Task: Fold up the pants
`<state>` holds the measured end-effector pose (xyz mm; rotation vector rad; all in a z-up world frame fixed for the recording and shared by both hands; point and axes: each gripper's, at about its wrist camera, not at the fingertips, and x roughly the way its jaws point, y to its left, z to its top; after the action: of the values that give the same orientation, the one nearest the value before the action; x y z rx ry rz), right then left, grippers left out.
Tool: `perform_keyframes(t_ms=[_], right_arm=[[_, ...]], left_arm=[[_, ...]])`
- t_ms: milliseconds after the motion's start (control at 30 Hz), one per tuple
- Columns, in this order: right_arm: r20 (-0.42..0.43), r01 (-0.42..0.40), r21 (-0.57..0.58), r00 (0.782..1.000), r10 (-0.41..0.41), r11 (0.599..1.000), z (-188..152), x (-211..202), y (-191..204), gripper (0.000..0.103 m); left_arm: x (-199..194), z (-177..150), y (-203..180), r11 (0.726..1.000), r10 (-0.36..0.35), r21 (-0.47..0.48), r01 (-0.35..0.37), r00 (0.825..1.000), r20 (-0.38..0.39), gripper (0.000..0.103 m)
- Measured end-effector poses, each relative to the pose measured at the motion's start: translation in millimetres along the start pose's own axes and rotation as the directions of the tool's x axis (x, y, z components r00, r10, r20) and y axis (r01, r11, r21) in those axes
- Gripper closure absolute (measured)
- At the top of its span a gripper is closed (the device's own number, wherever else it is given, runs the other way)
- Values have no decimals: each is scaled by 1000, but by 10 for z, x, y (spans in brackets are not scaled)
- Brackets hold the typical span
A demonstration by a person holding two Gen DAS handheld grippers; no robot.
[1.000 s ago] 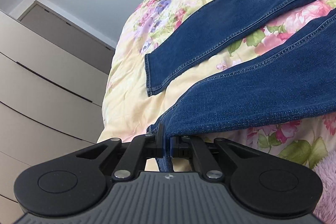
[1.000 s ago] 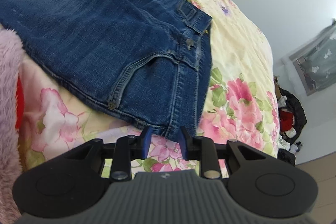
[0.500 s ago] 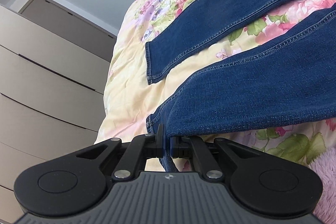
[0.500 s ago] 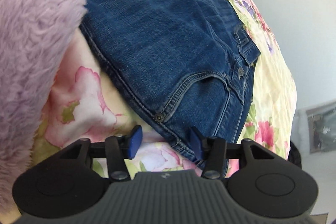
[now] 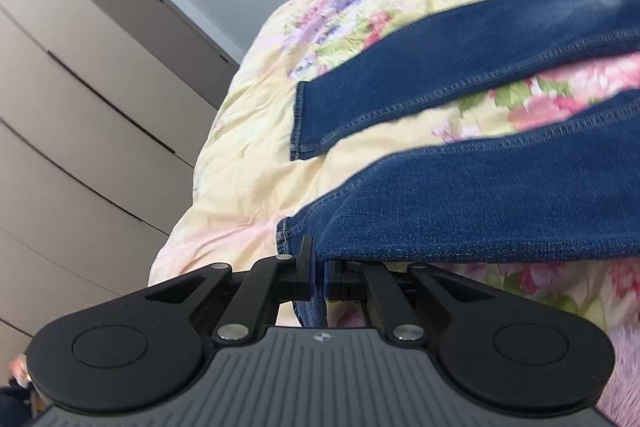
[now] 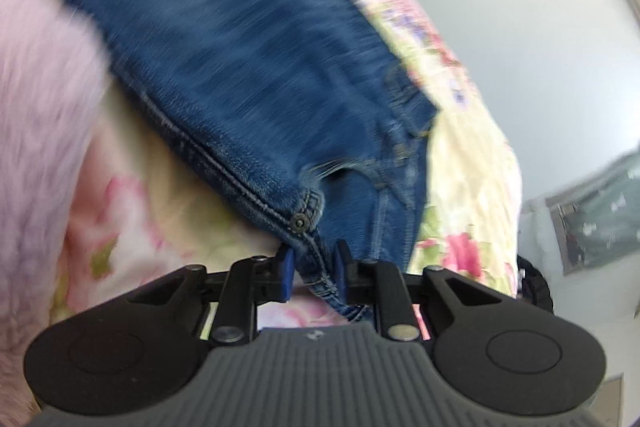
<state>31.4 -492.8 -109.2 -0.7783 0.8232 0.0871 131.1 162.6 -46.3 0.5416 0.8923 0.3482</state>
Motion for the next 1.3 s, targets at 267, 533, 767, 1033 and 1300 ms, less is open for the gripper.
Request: perform_keyframes(t_ms=[267,533,767,1033,1300], right_arm=[[93,59,257,992,-85,965,526,-201,-728,95],[24,114,328,991,-129,938,1388,446,-1226,96],[-81,163,329,986,-144,930,2066,1506,-1434,96],[-206,191,275,969,-136,942,2333,2802,-1257,96],[-225,204,209,962,-156,956,2249,3148,-1020,96]], left_arm=[[27,444,421,985,-34,-167,39,999,33,99],[563,1285,325,992,-15,-124,16,1000,14,99],[1270,2044,-93,999,39,-7,-39,999,-4,100],[2285,2365,-609,988,73,141,-58,992,-102,99],[2649,2215,-755,989,50,146,-31,991,-124,101]])
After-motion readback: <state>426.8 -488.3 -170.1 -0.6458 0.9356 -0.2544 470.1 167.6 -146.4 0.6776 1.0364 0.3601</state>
